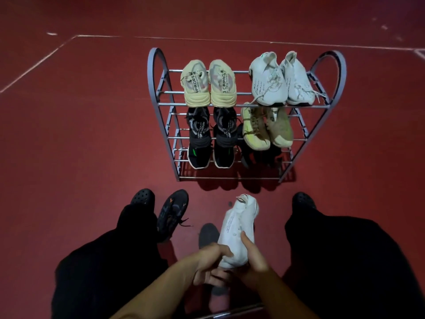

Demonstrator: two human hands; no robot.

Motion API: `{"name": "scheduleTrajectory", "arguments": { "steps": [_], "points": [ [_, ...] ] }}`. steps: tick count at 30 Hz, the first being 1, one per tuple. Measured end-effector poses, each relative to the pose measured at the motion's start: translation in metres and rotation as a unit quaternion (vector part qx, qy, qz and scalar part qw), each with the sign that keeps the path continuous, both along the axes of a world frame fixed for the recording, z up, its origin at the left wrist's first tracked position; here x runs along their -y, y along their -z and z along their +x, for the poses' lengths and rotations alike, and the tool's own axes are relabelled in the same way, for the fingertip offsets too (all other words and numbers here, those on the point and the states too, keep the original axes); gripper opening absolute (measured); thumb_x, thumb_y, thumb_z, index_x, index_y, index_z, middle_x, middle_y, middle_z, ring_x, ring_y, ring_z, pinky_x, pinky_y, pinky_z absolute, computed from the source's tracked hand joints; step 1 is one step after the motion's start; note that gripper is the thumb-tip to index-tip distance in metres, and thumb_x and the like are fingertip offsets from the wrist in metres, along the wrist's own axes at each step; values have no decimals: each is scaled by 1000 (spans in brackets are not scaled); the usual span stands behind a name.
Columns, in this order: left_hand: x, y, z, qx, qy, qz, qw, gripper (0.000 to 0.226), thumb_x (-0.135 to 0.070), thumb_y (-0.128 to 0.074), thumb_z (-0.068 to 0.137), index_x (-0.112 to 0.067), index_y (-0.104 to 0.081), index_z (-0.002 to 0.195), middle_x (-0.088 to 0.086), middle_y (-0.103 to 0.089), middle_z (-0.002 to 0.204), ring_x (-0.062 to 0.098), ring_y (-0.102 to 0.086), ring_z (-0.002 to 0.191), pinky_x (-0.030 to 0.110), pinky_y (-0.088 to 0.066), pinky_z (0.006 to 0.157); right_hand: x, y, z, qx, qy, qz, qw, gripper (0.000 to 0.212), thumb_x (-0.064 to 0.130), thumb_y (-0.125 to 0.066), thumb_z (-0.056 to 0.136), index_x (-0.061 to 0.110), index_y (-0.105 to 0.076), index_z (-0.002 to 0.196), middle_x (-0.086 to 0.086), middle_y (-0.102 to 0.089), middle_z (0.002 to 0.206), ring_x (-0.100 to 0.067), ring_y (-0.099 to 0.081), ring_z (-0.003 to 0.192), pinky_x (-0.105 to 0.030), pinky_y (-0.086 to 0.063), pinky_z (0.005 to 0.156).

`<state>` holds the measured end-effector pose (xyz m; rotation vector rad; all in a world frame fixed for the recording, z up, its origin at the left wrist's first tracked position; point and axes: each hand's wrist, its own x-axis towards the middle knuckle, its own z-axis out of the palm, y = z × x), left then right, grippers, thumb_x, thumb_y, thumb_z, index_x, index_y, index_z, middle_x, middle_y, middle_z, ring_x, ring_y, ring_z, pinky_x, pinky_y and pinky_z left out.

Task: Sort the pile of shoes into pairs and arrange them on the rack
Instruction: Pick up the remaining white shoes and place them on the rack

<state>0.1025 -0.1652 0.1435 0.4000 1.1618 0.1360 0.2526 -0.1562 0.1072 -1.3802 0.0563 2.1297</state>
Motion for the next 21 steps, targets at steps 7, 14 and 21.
{"name": "scheduleTrajectory", "arguments": {
  "steps": [7,14,21],
  "points": [
    [-3,6,5,-129,-201,147,960,16,-18,-65,97,-12,-52,90,12,-71,97,22,-66,79,28,-53,61,5,6,-7,61,29,127,990,51,38,-46,102,-2,-55,132,-26,-66,122,-44,-62,115,-60,-41,107],
    [-1,-6,-6,-70,-123,157,977,12,-24,-59,101,-13,-52,102,9,-61,89,14,-56,64,22,-45,52,-11,-4,-2,-69,77,132,986,79,69,-44,90,7,-57,136,-21,-58,136,-39,-55,126,-54,-40,109],
    [-10,-12,-16,42,-264,151,952,12,-20,-57,102,-10,-54,106,11,-72,95,20,-73,78,33,-60,63,-22,1,11,61,90,129,986,44,38,-46,102,14,-48,138,-19,-62,132,-40,-59,121,-61,-49,95]
  ]
}}
